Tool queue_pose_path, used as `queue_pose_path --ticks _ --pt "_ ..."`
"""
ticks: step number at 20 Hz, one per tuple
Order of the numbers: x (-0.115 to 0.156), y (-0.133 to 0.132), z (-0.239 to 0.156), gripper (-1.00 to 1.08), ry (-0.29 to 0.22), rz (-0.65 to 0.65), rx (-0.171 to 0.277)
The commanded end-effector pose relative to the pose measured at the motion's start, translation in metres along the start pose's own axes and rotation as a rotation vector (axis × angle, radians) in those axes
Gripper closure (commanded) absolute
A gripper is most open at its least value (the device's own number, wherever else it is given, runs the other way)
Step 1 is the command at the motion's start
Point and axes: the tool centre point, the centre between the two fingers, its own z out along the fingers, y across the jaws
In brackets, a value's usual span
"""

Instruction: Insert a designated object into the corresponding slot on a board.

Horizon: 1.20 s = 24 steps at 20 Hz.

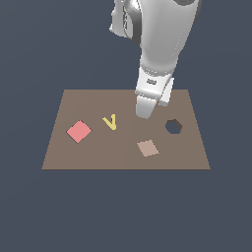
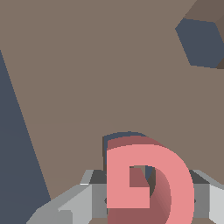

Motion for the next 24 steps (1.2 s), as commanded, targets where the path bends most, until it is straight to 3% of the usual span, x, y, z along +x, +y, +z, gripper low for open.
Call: queue_pose_path --ticks 1,14,15,24 --pt "0.001 -0.004 0.000 1.08 0.000 -0.023 0.000" --pt "0.001 -0.004 0.010 1.08 0.000 -0.019 0.000" --pt "0.001 -0.004 0.010 -0.92 0.000 -0.019 0.000" --pt "0.001 -0.004 0.010 -0.92 0.000 -0.019 0.000"
